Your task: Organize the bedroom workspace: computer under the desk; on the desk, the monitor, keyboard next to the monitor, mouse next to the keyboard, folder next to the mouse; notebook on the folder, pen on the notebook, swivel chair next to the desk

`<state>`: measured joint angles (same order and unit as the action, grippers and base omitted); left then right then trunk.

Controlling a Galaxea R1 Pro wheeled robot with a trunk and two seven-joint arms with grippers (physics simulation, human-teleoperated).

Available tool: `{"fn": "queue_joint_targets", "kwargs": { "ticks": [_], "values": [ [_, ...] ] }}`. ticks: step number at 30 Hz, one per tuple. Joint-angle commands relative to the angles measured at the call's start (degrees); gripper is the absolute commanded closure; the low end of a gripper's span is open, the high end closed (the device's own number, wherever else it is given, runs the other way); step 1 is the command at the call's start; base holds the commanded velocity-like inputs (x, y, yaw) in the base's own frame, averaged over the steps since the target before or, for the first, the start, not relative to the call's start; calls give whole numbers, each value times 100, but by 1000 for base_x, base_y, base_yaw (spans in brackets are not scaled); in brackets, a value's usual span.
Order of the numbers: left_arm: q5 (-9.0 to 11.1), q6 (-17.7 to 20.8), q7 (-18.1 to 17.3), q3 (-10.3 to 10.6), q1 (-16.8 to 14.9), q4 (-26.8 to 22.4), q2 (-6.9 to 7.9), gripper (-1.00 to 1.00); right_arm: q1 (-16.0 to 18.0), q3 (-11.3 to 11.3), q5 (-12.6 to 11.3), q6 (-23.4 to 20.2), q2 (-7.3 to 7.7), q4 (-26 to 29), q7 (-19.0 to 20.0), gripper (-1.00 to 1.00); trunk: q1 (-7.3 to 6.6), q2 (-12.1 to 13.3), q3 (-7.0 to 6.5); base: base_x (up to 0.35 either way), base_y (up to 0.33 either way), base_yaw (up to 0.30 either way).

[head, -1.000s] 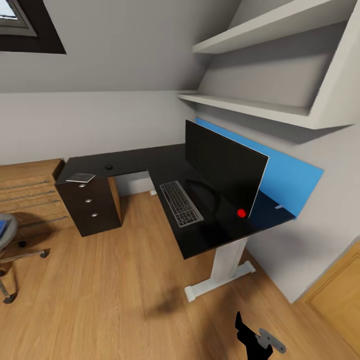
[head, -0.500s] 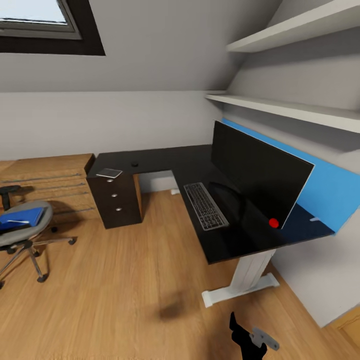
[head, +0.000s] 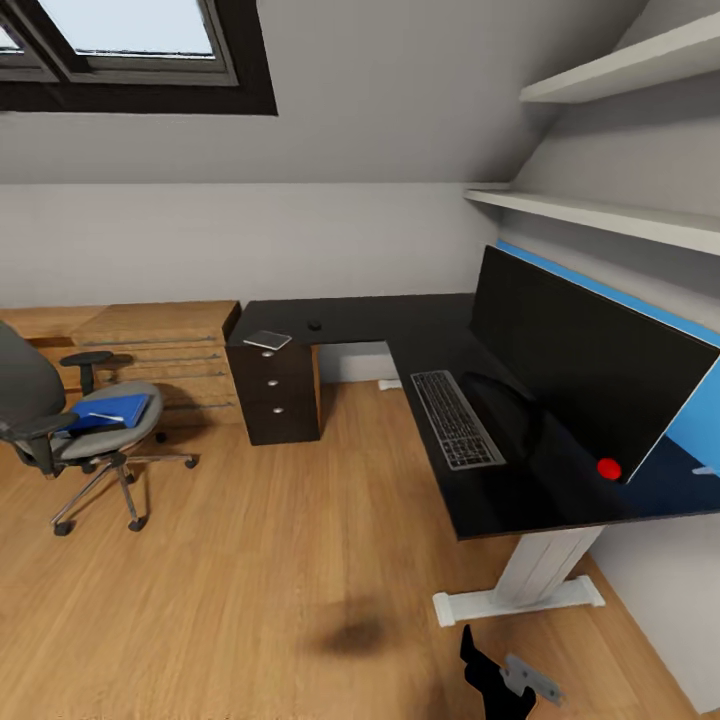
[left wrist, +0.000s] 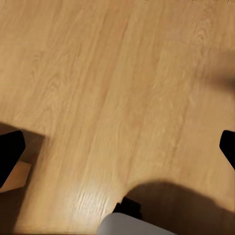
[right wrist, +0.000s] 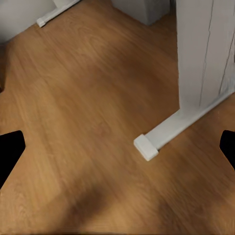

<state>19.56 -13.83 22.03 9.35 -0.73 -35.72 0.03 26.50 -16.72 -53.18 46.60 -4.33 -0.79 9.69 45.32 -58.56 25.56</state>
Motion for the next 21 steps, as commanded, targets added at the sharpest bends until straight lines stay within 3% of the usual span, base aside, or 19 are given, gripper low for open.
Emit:
{"fn": "queue_joint_targets", "kwargs": {
  "ticks": [1,8,12,21],
  "values": [
    [54,-38,38,41,-6,3,6,-100,4,-15,-45,31,-2,-9,49,-100,0,-4,3,0,0,288],
    [56,-56,31,41,-6,3,6,-100,4,-15,42,136,-6,-12,35,-100,0,-4,-12,38,33,288],
    [56,-58,30,41,-6,3,7,-100,4,-15,56,145,-8,-13,34,-100,0,-4,-21,197,173,288],
    [57,-47,29,41,-6,3,6,-100,4,-7,70,219,-166,-9,33,-100,0,-4,-41,238,220,288]
  ]
}}
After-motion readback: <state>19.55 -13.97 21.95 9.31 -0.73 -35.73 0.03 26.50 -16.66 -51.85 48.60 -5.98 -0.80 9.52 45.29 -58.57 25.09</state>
